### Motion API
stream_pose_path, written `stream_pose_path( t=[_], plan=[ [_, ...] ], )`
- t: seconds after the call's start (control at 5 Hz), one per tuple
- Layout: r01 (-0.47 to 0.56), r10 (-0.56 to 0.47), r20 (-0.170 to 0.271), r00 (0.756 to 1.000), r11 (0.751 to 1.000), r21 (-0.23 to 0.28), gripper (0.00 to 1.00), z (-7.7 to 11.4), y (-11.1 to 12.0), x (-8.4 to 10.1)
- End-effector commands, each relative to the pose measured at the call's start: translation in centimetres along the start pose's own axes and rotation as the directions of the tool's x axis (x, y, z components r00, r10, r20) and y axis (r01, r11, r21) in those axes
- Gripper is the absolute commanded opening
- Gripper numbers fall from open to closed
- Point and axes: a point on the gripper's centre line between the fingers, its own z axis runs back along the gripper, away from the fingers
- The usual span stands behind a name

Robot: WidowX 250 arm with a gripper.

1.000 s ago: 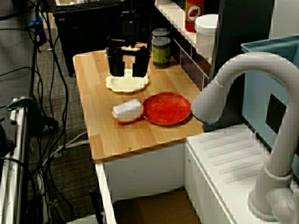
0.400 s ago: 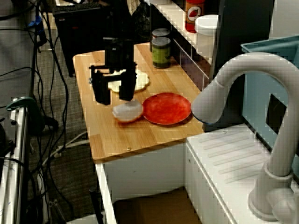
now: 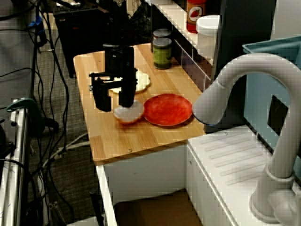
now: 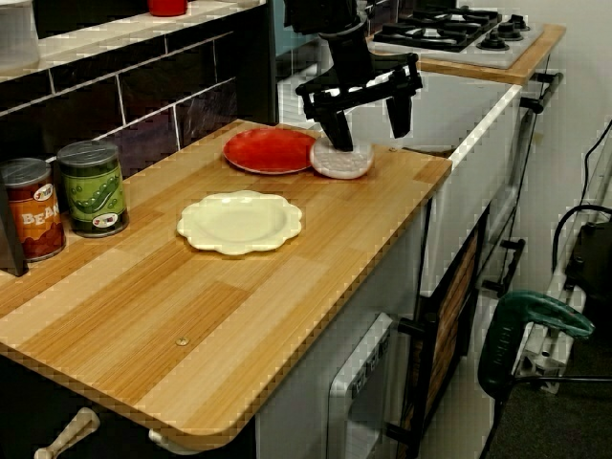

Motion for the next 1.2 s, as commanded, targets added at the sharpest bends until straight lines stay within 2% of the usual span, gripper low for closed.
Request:
stream_pose_path(
  t=[0.0,0.4,1.0],
  plan=[
    [-0.004,0.003,0.018,1.0,1.0,0.031,1.0,1.7,1.6,-0.6],
    [-0.034,0.034,0.038,0.999,0.999,0.02,1.0,2.1,2.7,-2.2],
    [0.004,-0.004,0.024,1.0,1.0,0.013,1.0,1.5,1.0,-1.6]
  ],
)
